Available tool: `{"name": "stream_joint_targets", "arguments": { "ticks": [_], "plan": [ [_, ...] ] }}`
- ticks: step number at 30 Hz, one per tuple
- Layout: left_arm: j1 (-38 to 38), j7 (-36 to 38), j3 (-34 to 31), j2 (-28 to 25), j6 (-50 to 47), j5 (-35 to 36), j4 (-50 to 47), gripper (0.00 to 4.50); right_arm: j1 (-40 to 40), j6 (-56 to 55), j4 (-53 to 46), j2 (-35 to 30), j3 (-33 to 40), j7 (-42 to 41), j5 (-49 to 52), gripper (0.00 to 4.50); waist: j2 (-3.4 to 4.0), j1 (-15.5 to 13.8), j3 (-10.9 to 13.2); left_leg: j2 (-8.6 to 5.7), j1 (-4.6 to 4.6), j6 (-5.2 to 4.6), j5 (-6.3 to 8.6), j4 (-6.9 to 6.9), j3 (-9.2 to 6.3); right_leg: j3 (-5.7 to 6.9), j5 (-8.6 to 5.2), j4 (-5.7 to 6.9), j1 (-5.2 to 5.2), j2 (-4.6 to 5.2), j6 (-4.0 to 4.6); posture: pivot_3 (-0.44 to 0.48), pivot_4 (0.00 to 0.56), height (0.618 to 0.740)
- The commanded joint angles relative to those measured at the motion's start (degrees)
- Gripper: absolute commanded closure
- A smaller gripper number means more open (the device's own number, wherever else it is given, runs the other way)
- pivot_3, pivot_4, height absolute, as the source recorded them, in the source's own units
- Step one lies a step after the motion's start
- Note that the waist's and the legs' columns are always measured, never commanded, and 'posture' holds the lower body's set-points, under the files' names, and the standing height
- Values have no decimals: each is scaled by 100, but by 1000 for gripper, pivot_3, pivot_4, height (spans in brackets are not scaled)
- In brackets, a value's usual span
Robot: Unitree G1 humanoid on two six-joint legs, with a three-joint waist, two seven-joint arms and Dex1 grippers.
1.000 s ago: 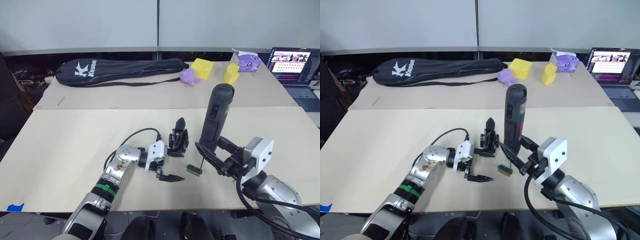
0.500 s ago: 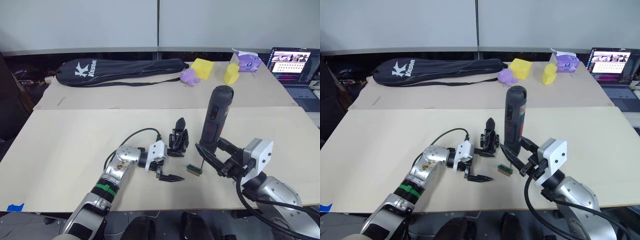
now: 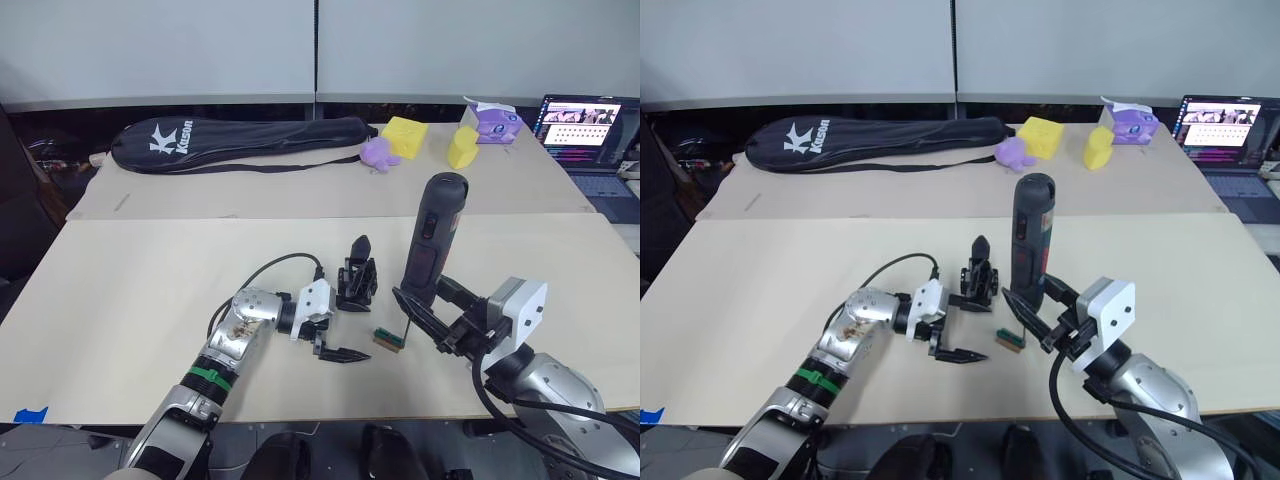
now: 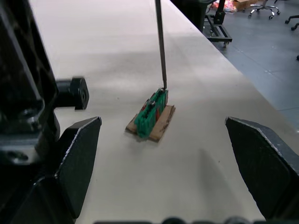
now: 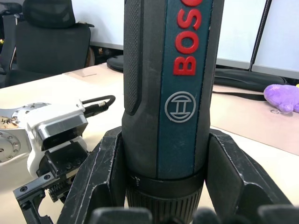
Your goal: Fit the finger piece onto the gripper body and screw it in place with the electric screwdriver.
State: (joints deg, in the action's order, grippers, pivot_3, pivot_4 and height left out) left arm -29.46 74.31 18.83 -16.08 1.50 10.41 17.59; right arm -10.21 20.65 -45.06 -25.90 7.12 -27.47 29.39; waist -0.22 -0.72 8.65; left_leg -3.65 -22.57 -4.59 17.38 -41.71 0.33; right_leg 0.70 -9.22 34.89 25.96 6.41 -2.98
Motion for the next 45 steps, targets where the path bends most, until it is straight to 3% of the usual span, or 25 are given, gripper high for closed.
{"name": "stream_joint_targets", "arguments": {
  "ticks": [1,17,24,37,45],
  "plan": [
    [-62,-27,-35,-5,-42,76,-194,0,105,-255,-162,48,42,-18,30,2572,0,-2,0,0,0,0,0,0,0,0,0,0,0,0,0,0,150,723],
    [-71,-53,-80,14,107,43,108,0,107,-247,-244,38,83,-53,67,2572,0,-1,0,0,0,0,0,0,0,0,0,0,0,0,0,0,150,723],
    [228,-23,-195,-260,-139,209,-255,0,467,128,-617,-270,274,-2,554,2572,0,20,0,1,0,0,0,1,0,-1,0,1,4,0,0,0,150,723],
    [733,-205,-626,-1000,-699,494,-1149,0,2377,1262,-237,-1360,491,-74,2788,2572,-5,3,3,5,-1,-2,2,2,0,-1,0,-3,4,5,2,0,150,723],
    [426,-426,-757,-1011,-890,512,-1167,0,4267,1963,815,-1256,-50,-14,3696,2572,-8,11,5,7,-3,-1,1,3,0,-1,0,-2,10,7,3,0,150,723]
  ]
}}
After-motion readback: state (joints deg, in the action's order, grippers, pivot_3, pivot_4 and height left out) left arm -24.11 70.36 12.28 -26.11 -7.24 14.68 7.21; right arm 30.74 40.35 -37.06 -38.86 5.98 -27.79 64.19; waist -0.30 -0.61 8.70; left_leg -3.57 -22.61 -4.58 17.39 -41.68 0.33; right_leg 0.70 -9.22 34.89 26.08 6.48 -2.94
